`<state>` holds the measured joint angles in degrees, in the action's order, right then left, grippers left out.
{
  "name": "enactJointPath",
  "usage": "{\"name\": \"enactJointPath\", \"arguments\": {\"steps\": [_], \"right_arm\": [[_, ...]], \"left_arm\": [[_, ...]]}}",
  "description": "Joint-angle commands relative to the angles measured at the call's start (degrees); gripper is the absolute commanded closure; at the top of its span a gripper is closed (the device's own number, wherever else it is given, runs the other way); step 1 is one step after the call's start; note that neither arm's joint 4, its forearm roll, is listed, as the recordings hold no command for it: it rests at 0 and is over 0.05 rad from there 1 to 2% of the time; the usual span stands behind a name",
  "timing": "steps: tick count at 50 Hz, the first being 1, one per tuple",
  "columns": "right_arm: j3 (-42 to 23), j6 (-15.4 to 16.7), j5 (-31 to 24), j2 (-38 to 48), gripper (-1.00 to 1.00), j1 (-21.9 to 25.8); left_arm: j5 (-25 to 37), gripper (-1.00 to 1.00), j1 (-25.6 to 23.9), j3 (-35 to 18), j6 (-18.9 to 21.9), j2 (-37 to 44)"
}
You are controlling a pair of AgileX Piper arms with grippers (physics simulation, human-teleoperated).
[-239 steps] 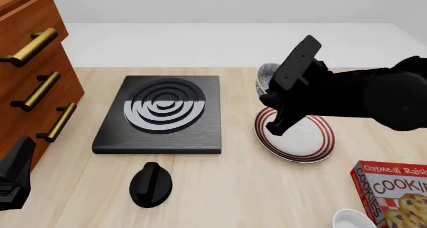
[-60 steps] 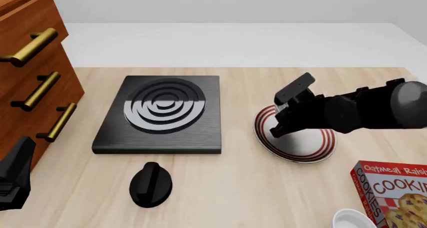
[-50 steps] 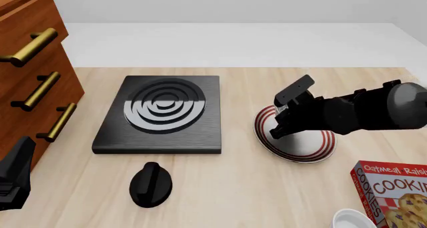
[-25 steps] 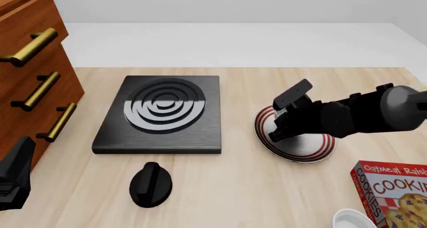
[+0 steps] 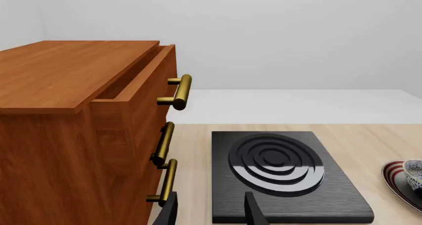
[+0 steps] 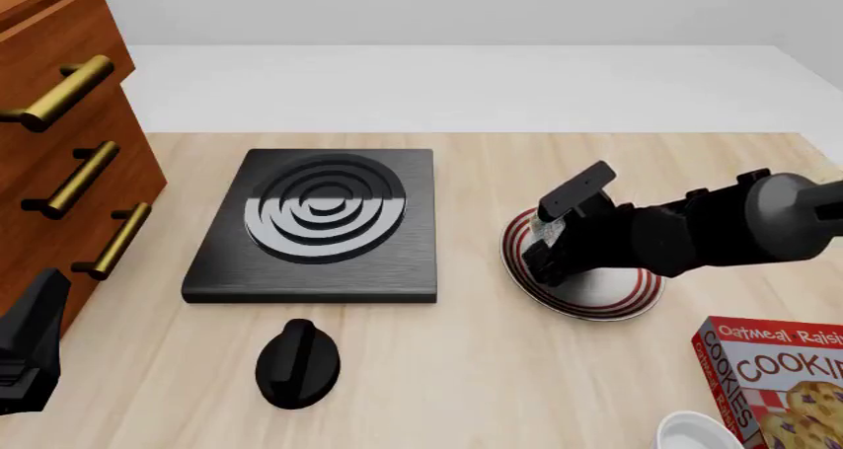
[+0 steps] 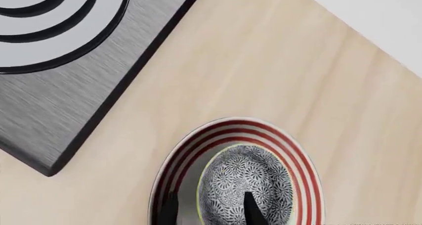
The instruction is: Pick the akita bowl on the ramekin and place it on the plate.
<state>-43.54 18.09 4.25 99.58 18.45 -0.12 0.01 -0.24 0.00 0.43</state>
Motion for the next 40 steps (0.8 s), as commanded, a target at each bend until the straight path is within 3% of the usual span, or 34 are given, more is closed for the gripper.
{"name": "enactJointPath", "arguments": {"steps": [1, 17, 26, 35, 40], "right_arm": [[0.21, -1.1, 0.01, 0.08, -1.0, -0.01], [0.85, -2.48, -1.18, -2.25, -1.0, 0.74], [2.69, -1.87, -4.43, -9.24, -1.0, 0.5], [4.78, -1.93, -13.08, -24.79, -1.0, 0.73], [4.49, -2.34, -20.99, -35.79, -1.0, 1.03]], "left_arm": [[0.0, -1.0, 0.0, 0.0, 0.0, 0.0], [0.0, -1.0, 0.0, 0.0, 0.0, 0.0], [0.0, -1.0, 0.0, 0.0, 0.0, 0.0], [0.0, -1.0, 0.0, 0.0, 0.0, 0.0], [0.0, -1.0, 0.0, 0.0, 0.0, 0.0]]}}
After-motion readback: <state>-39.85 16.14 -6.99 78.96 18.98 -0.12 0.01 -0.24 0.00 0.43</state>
